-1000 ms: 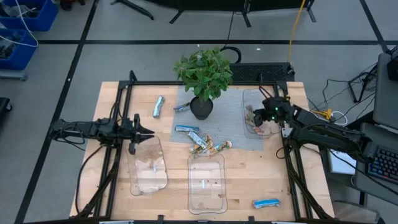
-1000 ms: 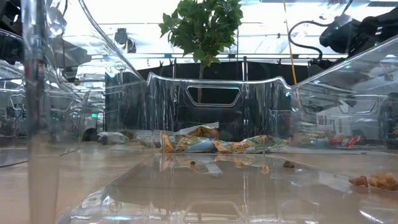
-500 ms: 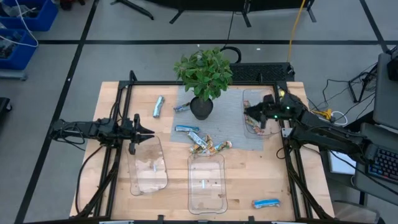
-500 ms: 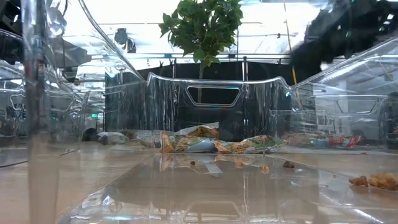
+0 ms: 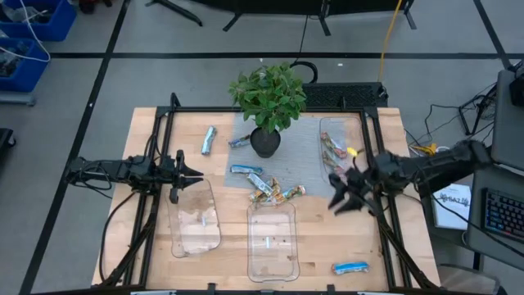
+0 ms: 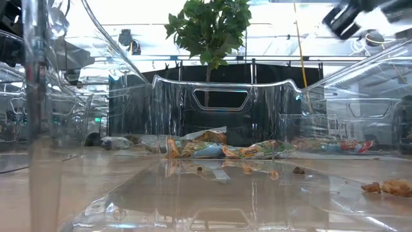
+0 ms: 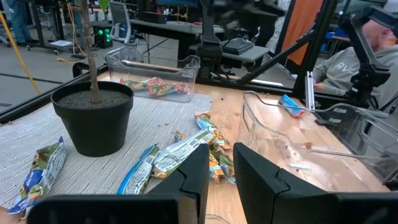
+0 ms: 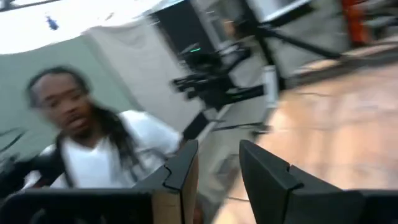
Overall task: Pick and place Granola Bars by type
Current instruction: Put the red granola bar into the right transparent bin
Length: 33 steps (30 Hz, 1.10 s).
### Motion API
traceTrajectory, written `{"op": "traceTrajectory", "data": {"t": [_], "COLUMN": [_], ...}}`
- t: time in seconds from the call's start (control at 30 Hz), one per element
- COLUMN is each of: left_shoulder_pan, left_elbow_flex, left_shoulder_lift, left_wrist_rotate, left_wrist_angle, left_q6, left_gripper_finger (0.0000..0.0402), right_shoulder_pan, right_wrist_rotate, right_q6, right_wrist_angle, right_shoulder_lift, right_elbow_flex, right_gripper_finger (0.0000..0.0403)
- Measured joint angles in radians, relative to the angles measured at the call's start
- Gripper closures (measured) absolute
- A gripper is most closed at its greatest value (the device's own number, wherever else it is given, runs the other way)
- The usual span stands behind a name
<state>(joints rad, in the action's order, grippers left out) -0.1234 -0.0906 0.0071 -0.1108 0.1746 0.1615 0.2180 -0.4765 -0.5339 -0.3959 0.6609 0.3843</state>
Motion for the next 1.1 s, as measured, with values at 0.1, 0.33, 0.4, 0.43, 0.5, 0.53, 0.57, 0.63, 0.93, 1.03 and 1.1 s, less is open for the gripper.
{"op": "traceTrajectory", "data": {"t": [0.1, 0.33, 0.4, 0.43, 0.5, 0.53, 0.57, 0.63, 0.93, 1.03, 1.1], "left_shoulder_pan": [0.0, 0.0, 0.0, 0.0, 0.0, 0.0, 0.0, 0.0, 0.0, 0.0, 0.0], "left_elbow_flex": [0.0, 0.0, 0.0, 0.0, 0.0, 0.0, 0.0, 0.0, 0.0, 0.0, 0.0], "left_shoulder_lift": [0.0, 0.0, 0.0, 0.0, 0.0, 0.0, 0.0, 0.0, 0.0, 0.0, 0.0], "left_wrist_rotate": [0.0, -0.003, -0.003, -0.003, -0.003, -0.003, -0.003, -0.002, -0.002, 0.001, 0.002], "left_wrist_angle": [0.0, 0.0, 0.0, 0.0, 0.0, 0.0, 0.0, 0.0, 0.0, 0.0, 0.0], "left_q6": [0.0, 0.0, 0.0, 0.0, 0.0, 0.0, 0.0, 0.0, 0.0, 0.0, 0.0], "left_gripper_finger": [0.0325, 0.0325, 0.0325, 0.0325, 0.0325, 0.0325, 0.0325, 0.0325, 0.0325, 0.0325, 0.0325], "right_shoulder_pan": [0.181, 0.518, 0.585, 0.615, 0.665, 0.685, 0.703, 0.734, 0.809, 0.826, 0.835], "right_wrist_rotate": [0.128, 0.437, 0.489, 0.517, 0.573, 0.6, 0.635, 0.686, 0.573, 0.549, 0.55], "right_q6": [0.033, -0.037, -0.076, -0.097, -0.155, -0.191, -0.239, -0.363, -0.942, -1.049, -1.089], "right_wrist_angle": [-0.007, 0.111, 0.151, 0.183, 0.28, 0.339, 0.396, 0.487, 0.523, 0.501, 0.484], "right_shoulder_lift": [0.065, 0.285, 0.355, 0.39, 0.452, 0.482, 0.511, 0.569, 0.822, 0.876, 0.897], "right_elbow_flex": [0.033, 0.189, 0.257, 0.295, 0.369, 0.403, 0.433, 0.476, 0.494, 0.494, 0.494], "right_gripper_finger": [0.0316, 0.0386, 0.0398, 0.0399, 0.04, 0.0401, 0.0402, 0.0402, 0.0403, 0.0403, 0.0403]}}
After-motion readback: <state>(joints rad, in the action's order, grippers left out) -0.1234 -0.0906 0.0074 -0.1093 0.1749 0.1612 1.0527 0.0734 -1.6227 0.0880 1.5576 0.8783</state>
